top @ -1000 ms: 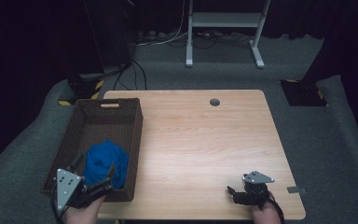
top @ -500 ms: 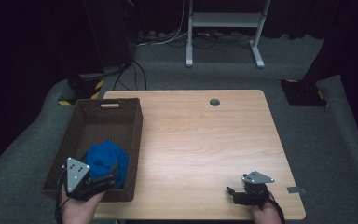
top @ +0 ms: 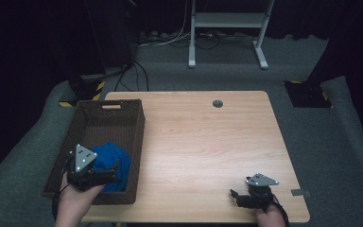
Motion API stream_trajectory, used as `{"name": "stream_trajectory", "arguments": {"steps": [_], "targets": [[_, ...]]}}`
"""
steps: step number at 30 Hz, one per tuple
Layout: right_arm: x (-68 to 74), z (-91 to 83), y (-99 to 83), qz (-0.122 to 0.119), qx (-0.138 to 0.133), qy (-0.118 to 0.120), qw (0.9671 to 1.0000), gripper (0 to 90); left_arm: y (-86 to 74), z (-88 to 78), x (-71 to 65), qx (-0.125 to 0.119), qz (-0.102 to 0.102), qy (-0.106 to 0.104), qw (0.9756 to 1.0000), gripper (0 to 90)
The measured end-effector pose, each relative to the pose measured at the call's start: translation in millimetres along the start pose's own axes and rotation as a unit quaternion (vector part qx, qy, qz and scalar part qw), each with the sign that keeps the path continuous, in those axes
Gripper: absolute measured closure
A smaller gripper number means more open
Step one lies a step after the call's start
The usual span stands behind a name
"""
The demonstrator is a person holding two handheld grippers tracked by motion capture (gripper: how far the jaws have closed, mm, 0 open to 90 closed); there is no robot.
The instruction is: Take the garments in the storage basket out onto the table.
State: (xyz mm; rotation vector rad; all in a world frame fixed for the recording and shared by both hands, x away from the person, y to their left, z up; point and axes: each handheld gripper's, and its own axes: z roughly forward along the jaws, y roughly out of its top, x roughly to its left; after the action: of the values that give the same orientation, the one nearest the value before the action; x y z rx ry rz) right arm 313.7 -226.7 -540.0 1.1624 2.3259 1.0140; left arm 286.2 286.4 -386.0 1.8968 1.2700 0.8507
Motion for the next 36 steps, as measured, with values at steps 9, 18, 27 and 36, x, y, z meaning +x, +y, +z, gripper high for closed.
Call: {"name": "stream_trajectory", "arguments": {"steps": [9, 18, 27, 36], "targets": [[-0.3, -0.1, -0.1, 0.0, -0.001, 0.003, 1.0, 15.3, 9.7, 18.1, 11.2, 0.056, 0.004, -0.019, 0.9982, 0.3], [-1.6, -0.6, -0.3, 0.003, -0.003, 0.01, 0.9999, 15.3, 17.0, 45.0, 22.3, 0.105, -0.019, -0.028, 0.9939, 0.1], [-2.0, -0.6, -0.4, 0.005, -0.004, 0.013, 0.9999, 15.3, 12.7, 69.6, 40.1, 0.15, -0.047, -0.036, 0.9869, 0.1], [-1.9, -0.7, -0.4, 0.005, -0.004, 0.013, 0.9999, 15.3, 1.1, 93.6, 55.5, 0.212, -0.058, -0.029, 0.9752, 0.1]]}}
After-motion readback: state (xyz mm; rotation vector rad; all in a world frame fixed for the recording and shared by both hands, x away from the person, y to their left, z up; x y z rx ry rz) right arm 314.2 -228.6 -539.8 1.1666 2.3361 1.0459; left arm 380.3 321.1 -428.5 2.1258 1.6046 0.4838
